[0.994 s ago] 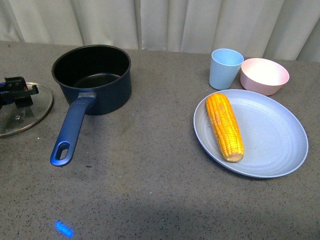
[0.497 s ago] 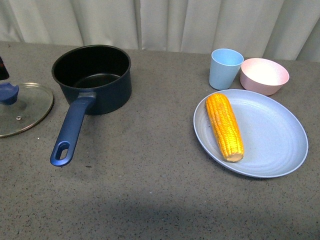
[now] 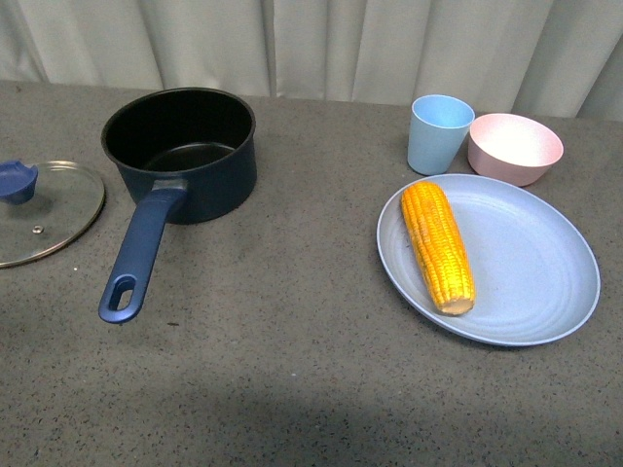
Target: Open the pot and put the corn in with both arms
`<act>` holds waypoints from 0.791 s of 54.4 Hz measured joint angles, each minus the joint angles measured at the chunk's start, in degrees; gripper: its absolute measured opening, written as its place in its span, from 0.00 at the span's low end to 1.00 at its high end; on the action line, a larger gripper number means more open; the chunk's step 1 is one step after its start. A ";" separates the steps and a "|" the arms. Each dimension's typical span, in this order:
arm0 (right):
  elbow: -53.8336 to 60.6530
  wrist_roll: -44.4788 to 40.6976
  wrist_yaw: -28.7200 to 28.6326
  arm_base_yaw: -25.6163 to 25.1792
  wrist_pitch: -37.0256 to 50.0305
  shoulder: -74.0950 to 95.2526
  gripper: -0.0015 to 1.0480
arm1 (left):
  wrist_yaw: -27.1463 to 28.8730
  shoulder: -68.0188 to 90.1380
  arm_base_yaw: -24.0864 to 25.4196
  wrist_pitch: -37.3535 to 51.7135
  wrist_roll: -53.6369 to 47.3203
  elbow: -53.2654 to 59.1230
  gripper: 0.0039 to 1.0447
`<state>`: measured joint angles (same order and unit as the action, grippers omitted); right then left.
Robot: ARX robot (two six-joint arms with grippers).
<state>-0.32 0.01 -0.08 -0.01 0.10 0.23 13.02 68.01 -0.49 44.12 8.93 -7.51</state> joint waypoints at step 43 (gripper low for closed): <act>0.00 0.00 0.00 0.00 -0.04 0.00 0.91 | -13.00 -38.34 0.35 -14.73 -8.48 6.45 0.03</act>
<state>-0.32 0.01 -0.08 -0.01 0.05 0.23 0.01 29.67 -0.14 29.39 0.45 -1.06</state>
